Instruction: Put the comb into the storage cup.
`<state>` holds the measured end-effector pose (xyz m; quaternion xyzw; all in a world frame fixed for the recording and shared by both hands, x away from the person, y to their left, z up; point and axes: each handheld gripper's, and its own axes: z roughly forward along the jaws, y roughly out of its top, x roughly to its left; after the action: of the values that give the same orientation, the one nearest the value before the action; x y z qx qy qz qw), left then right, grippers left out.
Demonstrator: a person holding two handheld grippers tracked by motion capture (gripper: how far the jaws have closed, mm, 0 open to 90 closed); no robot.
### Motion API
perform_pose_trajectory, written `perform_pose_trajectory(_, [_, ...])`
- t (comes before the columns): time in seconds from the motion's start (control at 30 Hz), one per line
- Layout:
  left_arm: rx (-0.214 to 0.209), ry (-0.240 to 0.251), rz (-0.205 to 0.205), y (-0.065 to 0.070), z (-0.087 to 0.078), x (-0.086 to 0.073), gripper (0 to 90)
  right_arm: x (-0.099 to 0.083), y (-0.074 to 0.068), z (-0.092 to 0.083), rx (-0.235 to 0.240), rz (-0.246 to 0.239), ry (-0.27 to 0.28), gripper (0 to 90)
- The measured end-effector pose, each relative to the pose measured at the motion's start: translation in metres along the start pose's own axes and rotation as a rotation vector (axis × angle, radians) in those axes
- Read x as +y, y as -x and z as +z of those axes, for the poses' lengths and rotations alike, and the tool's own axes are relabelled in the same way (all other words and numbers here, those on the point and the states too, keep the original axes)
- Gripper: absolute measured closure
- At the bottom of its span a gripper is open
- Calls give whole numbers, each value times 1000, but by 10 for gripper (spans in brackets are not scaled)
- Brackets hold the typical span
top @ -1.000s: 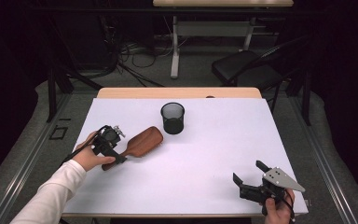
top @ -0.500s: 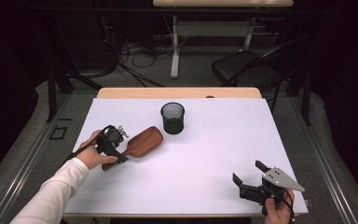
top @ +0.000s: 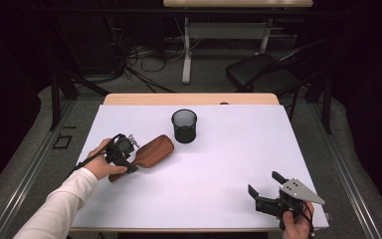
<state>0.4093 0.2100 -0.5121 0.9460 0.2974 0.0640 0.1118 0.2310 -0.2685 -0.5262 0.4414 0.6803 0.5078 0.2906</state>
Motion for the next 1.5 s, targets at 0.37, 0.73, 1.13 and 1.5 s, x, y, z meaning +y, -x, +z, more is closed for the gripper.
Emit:
perform_pose_trajectory(0.37, [3,-13,14,1,4,4,481,0,0,0,2,0,0,62])
perform_pose_trajectory(0.73, [23,-30,30,3,7,8,542,0,1,0,4,-5,0,69])
perform_pose_trajectory(1.13, [23,-61,37,4,13,10,597,-1,1,0,4,4,0,73])
perform_pose_trajectory(1.5, [23,-72,33,5,16,12,646,-1,1,1,7,0,0,74])
